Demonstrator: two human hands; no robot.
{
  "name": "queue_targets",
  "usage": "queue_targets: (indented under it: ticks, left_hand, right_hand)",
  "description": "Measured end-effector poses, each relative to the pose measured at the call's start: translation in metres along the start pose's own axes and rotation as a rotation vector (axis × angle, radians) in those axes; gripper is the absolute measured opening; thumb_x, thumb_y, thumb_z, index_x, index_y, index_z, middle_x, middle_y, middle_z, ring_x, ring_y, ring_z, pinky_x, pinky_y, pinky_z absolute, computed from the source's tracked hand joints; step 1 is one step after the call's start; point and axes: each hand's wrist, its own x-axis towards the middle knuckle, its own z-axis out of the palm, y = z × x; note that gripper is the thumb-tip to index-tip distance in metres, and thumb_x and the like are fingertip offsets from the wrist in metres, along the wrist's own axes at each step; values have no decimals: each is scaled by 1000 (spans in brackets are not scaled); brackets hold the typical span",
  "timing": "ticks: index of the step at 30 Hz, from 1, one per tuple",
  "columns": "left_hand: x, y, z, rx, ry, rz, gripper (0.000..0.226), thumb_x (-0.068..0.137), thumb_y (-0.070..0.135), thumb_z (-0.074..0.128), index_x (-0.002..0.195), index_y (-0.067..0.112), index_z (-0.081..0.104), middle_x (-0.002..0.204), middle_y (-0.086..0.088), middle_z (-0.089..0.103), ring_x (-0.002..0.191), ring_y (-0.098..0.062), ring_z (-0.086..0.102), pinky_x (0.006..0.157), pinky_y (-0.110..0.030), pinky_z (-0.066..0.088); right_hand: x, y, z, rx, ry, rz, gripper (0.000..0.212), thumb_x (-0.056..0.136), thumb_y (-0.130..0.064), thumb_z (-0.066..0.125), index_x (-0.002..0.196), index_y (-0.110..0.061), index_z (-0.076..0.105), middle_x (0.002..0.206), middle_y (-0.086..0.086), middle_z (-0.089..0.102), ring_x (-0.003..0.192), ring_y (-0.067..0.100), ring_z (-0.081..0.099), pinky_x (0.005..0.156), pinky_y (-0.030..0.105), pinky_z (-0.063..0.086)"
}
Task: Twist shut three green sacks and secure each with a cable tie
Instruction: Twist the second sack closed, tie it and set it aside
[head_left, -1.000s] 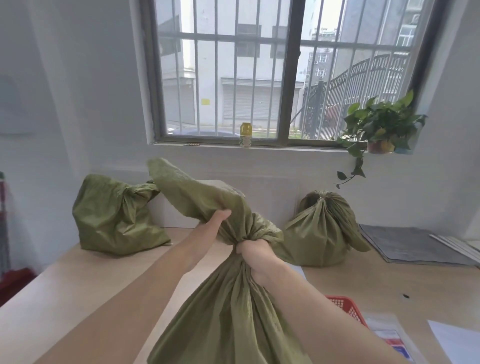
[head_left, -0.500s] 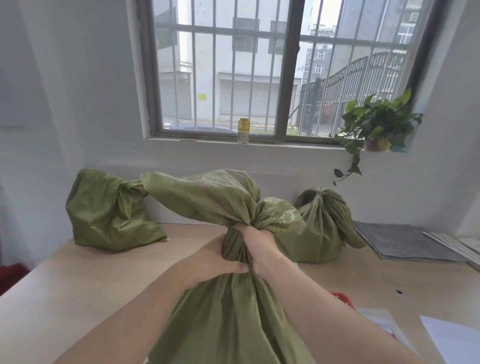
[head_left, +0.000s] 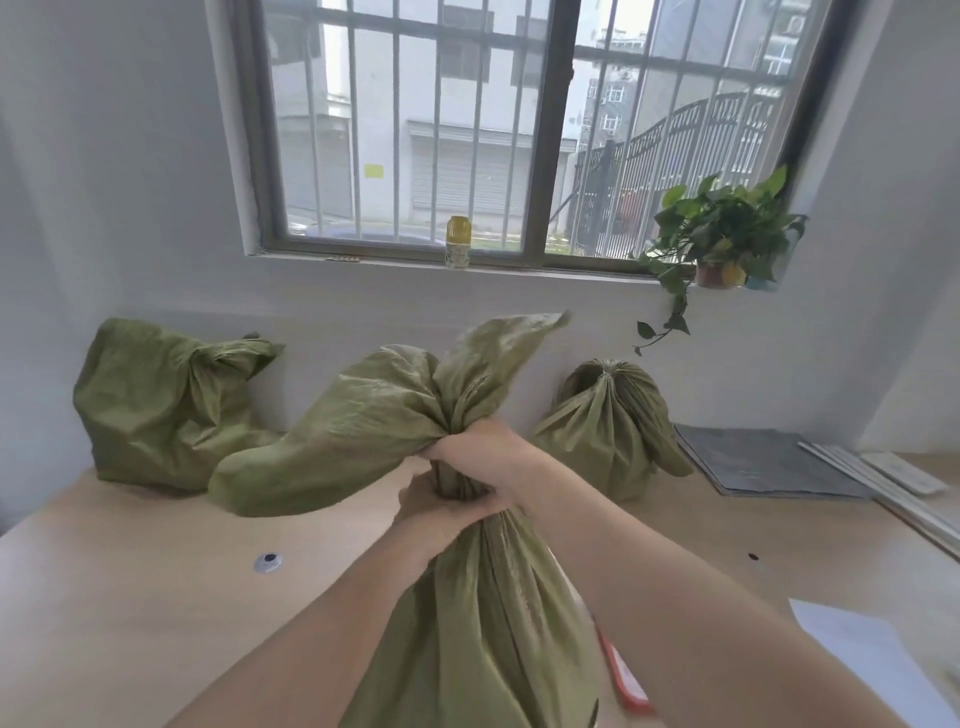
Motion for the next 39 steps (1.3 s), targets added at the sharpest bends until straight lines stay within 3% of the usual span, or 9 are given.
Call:
queue_targets:
  ticks: [4, 7, 10, 15, 19, 24, 29, 33, 39]
  left_hand:
    - [-6, 11, 15, -33, 187, -19, 63, 42, 59, 85, 92, 23, 70, 91, 0, 77, 94, -25, 72, 90, -42, 59]
    - [-7, 10, 21, -103, 228, 41, 28, 69, 35, 79, 70, 13, 61, 59, 0, 60, 63, -28, 59, 59, -34, 46]
    - [-9, 7, 24, -9, 197, 131, 16, 78, 22, 77, 79, 19, 61, 61, 6, 61, 61, -19, 58, 57, -28, 41]
    - [-9, -8, 24, 76, 29, 166, 58, 52, 42, 89, 103, 29, 66, 94, 9, 76, 93, -13, 72, 84, -37, 59]
    - [-13, -25, 25, 188, 35, 180, 43, 69, 26, 90, 103, 32, 65, 91, 16, 73, 88, 0, 68, 68, -13, 48]
    - [-7, -49, 25, 169, 204, 250, 14, 92, 17, 67, 100, 27, 63, 81, 10, 69, 79, -11, 67, 71, -30, 49]
    - [-2, -61, 26, 257, 290, 271, 40, 92, 6, 49, 124, 31, 53, 80, 0, 68, 74, -23, 66, 71, -41, 56]
    - [11, -45, 17, 417, 538, 457, 41, 79, -9, 49, 111, 14, 56, 62, -6, 53, 66, -43, 60, 69, -50, 54]
    - [25, -7, 16, 471, 740, 538, 20, 60, -3, 47, 73, -1, 61, 57, -19, 60, 58, -42, 63, 70, -48, 50]
  right_hand:
    - [3, -1, 4, -151, 46, -130, 50, 73, -35, 84, 119, -30, 66, 106, -13, 69, 107, 15, 63, 107, 38, 46]
    - [4, -4, 2, -31, 59, -210, 35, 77, -20, 78, 110, -24, 68, 98, -9, 72, 95, 11, 66, 98, 36, 54]
    - [3, -5, 0, 110, 43, -223, 11, 87, -10, 67, 93, -19, 67, 84, -2, 69, 73, 12, 67, 80, 30, 60]
    - [7, 4, -1, 190, 85, -140, 6, 87, -17, 69, 86, -22, 67, 74, -3, 64, 65, 17, 61, 77, 35, 57]
    - [13, 20, 4, 214, 96, -38, 10, 83, -18, 69, 76, -22, 63, 62, -4, 60, 65, 19, 59, 68, 30, 52]
    - [16, 25, 13, 240, 44, 23, 5, 84, -17, 68, 81, -18, 65, 71, 4, 63, 69, 22, 59, 68, 31, 51]
    - [21, 27, 17, 279, 26, 64, 7, 80, -14, 67, 87, -17, 67, 77, 3, 64, 74, 23, 59, 76, 35, 52]
    - [26, 18, 18, 338, -14, 14, 13, 80, -5, 62, 80, -18, 63, 74, 0, 61, 74, 21, 55, 74, 34, 47]
    - [30, 3, 4, 392, -50, -79, 20, 84, 3, 63, 77, -16, 66, 69, -2, 63, 70, 17, 56, 71, 28, 45]
